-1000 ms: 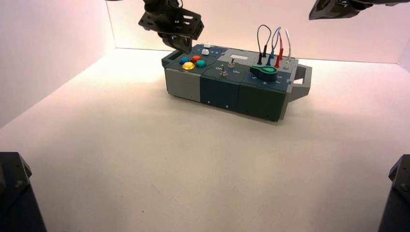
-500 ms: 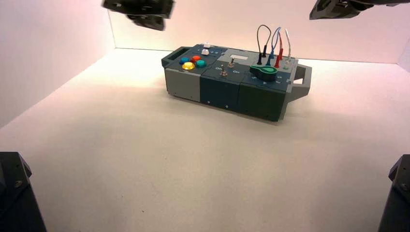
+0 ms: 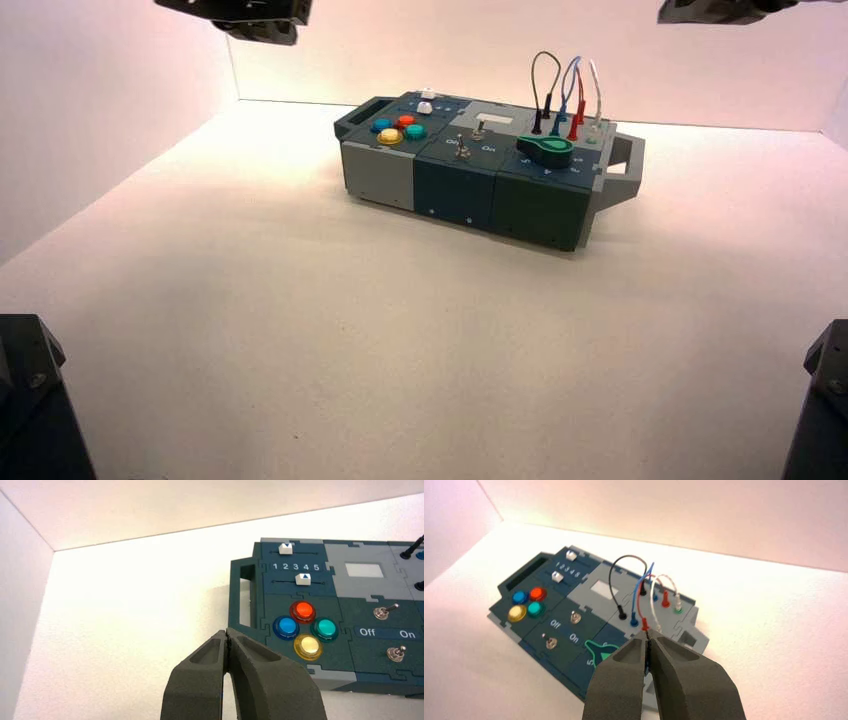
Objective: Push the yellow button with the left gripper.
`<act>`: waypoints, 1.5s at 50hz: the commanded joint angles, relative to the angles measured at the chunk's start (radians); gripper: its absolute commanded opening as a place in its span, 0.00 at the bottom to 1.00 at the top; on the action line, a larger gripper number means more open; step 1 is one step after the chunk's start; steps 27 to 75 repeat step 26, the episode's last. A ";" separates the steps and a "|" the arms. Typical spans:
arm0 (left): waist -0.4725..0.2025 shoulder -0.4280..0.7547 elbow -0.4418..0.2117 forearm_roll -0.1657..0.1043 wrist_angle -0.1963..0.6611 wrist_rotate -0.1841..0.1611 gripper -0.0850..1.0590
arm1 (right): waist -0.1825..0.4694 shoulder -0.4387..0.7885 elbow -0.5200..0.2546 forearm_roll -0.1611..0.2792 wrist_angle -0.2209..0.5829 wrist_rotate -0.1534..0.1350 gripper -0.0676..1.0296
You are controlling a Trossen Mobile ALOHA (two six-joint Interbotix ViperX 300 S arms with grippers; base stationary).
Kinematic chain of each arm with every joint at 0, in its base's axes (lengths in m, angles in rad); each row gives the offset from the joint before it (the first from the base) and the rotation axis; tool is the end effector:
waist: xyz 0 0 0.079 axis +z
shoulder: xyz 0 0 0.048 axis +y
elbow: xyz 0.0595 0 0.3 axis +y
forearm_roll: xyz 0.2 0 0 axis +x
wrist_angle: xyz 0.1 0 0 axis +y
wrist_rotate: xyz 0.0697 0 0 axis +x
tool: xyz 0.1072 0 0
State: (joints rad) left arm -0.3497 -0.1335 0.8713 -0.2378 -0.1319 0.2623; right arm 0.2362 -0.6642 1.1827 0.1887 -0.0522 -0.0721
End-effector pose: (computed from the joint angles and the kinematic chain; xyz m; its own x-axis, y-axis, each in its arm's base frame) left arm 0.3645 -0.1271 0.1292 0.7805 -0.2517 -0.5722 0.3327 0.9422 0.0394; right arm 0.2730 0.0639 0.1716 0.8703 0.1994 -0.4504 -0.1731 0.9799 0.0993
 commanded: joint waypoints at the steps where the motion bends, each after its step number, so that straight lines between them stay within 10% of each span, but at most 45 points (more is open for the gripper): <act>1: -0.002 -0.026 -0.009 0.000 -0.021 0.000 0.05 | -0.006 -0.014 -0.002 -0.002 -0.034 0.000 0.04; 75: -0.005 -0.028 -0.008 -0.002 -0.029 -0.008 0.05 | -0.006 0.008 0.006 0.006 -0.066 0.003 0.04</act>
